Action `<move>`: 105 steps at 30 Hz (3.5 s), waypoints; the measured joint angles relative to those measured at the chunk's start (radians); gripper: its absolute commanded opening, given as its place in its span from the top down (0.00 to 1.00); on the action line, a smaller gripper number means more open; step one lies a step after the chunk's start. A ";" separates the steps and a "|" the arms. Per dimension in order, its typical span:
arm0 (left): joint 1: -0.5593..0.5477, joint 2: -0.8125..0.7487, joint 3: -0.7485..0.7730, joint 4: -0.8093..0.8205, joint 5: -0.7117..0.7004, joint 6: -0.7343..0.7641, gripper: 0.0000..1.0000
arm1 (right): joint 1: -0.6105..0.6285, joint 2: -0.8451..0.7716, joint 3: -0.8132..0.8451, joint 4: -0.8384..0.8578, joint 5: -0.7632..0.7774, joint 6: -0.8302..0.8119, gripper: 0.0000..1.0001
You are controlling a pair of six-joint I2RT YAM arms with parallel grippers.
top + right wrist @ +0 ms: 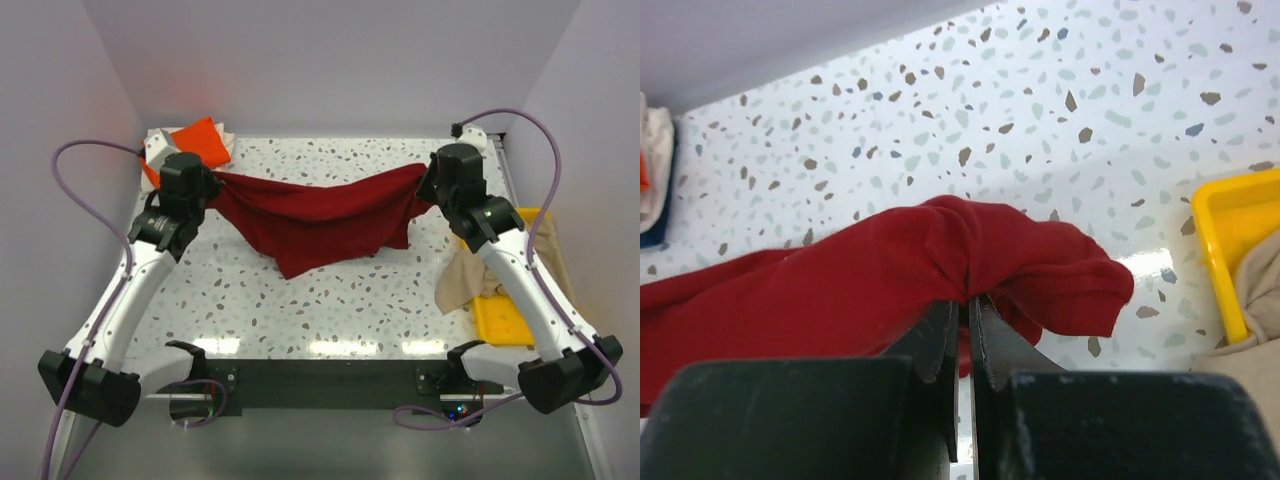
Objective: Fold and stack the t-shirts
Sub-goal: Flatten the tshirt out
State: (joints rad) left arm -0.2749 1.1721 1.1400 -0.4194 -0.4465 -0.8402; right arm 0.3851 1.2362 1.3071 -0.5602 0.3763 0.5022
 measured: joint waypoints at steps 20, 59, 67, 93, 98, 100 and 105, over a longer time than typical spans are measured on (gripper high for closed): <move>0.047 0.332 0.520 -0.014 0.004 0.175 0.70 | -0.091 0.206 0.327 0.000 -0.055 -0.089 0.30; 0.107 -0.166 -0.700 -0.179 0.126 -0.268 0.40 | -0.008 0.038 -0.618 0.337 -0.399 0.168 0.41; 0.104 -0.104 -0.691 -0.098 0.127 -0.261 0.93 | -0.008 0.038 -0.618 0.340 -0.399 0.168 0.41; 0.119 -0.080 -0.198 -0.143 -0.021 0.088 1.00 | 0.129 0.170 -0.628 0.410 -0.445 0.172 0.43; 0.120 -0.068 -0.186 -0.140 -0.012 0.121 1.00 | 0.232 0.289 -0.573 0.427 -0.408 0.181 0.56; 0.122 -0.063 -0.186 -0.137 -0.005 0.129 1.00 | 0.250 0.313 -0.550 0.439 -0.393 0.187 0.70; 0.124 -0.058 -0.184 -0.136 0.006 0.153 1.00 | 0.253 0.316 -0.541 0.429 -0.358 0.204 1.00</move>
State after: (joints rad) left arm -0.1505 1.1137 0.9562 -0.5552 -0.4408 -0.6868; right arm 0.6384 1.5520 0.7658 -0.1314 0.0181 0.7063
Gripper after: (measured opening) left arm 0.030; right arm 0.060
